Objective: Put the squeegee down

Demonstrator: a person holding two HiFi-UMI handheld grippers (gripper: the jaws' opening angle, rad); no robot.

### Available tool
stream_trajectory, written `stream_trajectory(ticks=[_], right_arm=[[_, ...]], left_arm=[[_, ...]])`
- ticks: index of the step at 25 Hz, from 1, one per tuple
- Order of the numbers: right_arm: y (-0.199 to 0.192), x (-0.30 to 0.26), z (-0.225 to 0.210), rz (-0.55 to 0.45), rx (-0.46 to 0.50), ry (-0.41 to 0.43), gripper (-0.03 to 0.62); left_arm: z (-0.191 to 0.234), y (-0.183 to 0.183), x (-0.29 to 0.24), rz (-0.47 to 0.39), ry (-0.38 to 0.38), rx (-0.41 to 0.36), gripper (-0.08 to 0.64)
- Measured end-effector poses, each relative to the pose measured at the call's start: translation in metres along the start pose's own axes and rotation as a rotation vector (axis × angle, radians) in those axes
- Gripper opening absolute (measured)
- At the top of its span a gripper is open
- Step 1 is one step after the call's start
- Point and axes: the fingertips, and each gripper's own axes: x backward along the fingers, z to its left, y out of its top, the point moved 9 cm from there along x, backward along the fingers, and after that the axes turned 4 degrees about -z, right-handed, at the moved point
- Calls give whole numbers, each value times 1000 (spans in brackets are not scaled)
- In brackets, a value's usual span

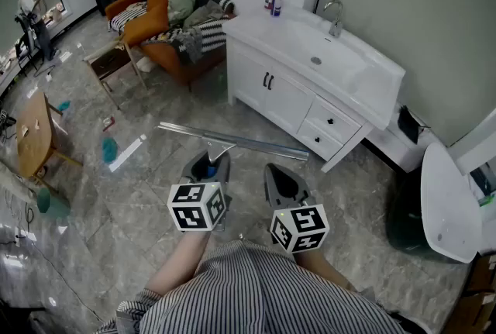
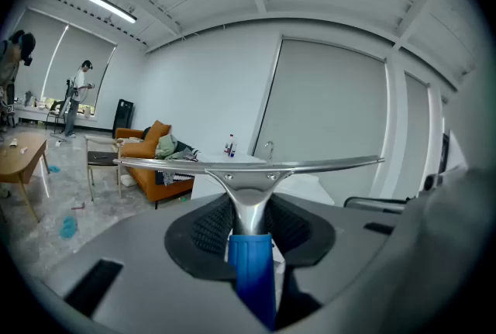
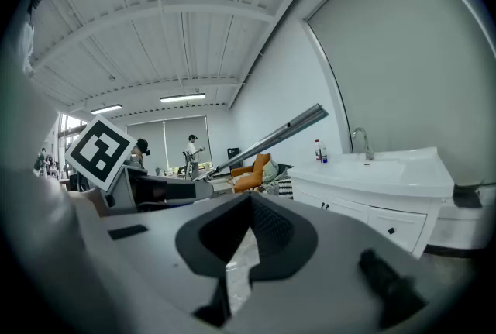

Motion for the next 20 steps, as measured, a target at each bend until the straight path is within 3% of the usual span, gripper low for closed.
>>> stream_trajectory(ticks=[13, 20], right_arm=[[-8, 0, 4, 36, 12, -30, 15], [-4, -3, 9, -36, -81, -72, 15]], left_arm=[[2, 0, 0, 2, -30, -7, 129], [9, 1, 4, 10, -64, -24, 129]])
